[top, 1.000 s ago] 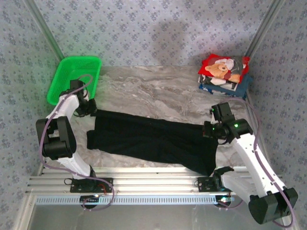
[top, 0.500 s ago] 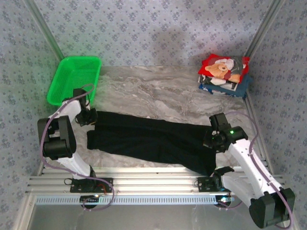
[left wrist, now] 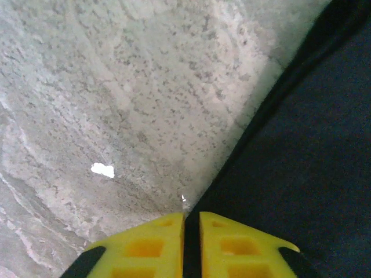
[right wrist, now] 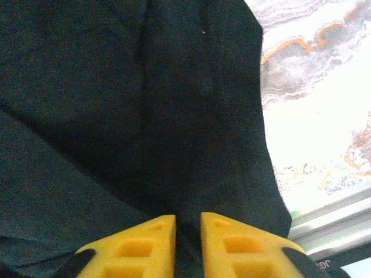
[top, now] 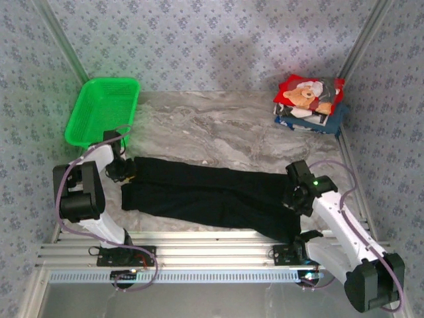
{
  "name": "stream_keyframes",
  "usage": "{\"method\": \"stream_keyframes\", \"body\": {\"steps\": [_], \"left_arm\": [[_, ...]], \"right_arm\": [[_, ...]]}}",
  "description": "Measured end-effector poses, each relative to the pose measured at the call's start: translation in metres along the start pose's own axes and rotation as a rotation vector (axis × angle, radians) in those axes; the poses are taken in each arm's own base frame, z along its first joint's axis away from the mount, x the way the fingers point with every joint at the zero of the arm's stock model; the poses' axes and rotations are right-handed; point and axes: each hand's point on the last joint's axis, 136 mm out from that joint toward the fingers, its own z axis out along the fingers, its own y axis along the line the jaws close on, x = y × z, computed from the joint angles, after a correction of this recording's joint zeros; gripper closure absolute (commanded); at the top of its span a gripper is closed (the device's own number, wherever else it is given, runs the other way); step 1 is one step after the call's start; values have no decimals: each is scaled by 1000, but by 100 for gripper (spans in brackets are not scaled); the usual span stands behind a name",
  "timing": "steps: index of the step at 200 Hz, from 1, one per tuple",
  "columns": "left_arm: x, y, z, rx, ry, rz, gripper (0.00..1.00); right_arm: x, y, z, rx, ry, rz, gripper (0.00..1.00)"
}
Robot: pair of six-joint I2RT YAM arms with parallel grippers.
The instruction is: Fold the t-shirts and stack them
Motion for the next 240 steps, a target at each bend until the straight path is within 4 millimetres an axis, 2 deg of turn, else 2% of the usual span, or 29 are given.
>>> {"method": "stream_keyframes", "body": {"steps": [8,28,39,54,74,90,103,115,138,162,187,202,240], "left_arm": [[2,0,-1,0,0,0,62],[0,-3,-15,23,-42,-24,48],[-7,-9,-34,50,-108,-33,42],[-15,-24,-68,102,-213,-17,37],[-24,-68,-116,225,-339,56,32],[-25,-112,-141,359,-389,136,32],[-19,-143,-144,444,-379,196,32],[-9,-169,-138,503,-341,248,32],[13,-201,-122,579,-260,313,33],[25,-203,-112,604,-221,319,33],[33,-197,-110,604,-211,323,30],[36,-194,-121,608,-230,333,27],[42,-183,-167,634,-340,355,21]], "right_arm": [[1,0,1,6,7,1,60],[3,5,0,4,1,-28,55],[2,12,-5,-16,-17,-53,51],[-6,32,-17,-89,-63,-83,47],[-22,68,-34,-211,-101,-124,41],[-34,100,-40,-273,-74,-170,40],[-44,124,-35,-305,-37,-224,41],[-54,144,-15,-310,9,-272,42],[-59,155,26,-306,94,-319,47],[-71,155,48,-307,112,-339,49],[-81,165,52,-327,104,-396,52],[-83,171,55,-345,104,-429,54],[-77,171,61,-355,122,-472,56]]}}
